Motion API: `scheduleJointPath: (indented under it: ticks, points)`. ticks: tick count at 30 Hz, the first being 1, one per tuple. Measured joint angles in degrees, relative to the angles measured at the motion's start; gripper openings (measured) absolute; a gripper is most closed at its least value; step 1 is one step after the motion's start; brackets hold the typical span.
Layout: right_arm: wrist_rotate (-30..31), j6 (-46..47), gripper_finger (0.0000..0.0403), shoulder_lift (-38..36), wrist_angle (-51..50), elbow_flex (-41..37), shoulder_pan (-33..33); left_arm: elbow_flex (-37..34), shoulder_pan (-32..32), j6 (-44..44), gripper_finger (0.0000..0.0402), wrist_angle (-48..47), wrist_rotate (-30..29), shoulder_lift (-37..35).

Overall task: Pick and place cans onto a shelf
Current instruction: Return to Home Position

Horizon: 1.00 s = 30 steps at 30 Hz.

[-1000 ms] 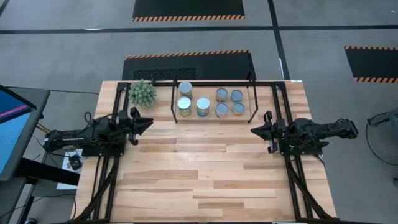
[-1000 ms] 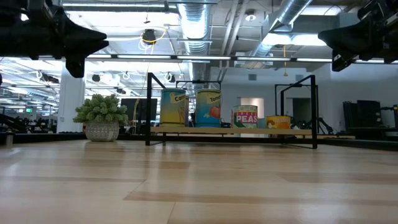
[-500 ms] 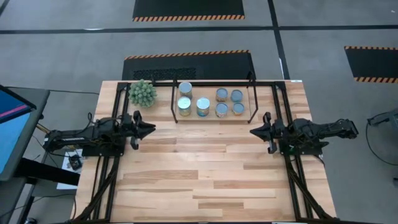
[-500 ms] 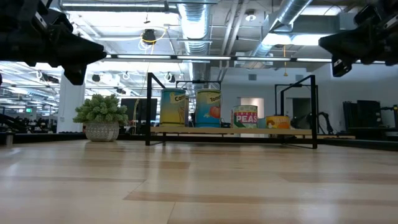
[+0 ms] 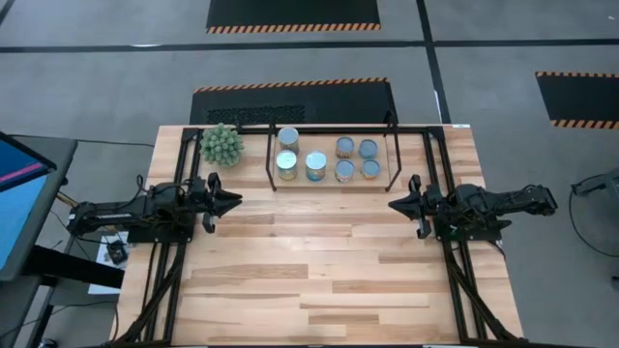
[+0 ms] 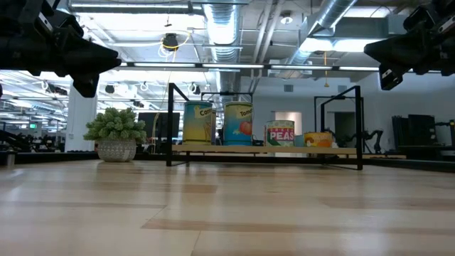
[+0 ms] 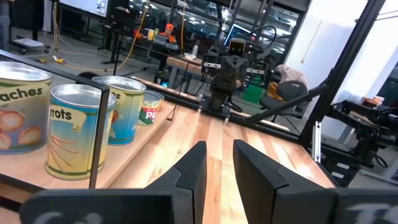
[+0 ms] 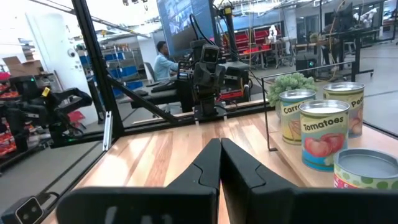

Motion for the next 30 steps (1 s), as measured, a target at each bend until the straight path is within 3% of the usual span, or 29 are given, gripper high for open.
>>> scheduleJointPath:
  ticks: [30]
  points:
    - [-0.11, 0.0, 0.0033, 0.01, -3.56, 0.11, 0.0, 0.0, 0.0, 0.07, 0.0068, -0.01, -0.04, 0.02]
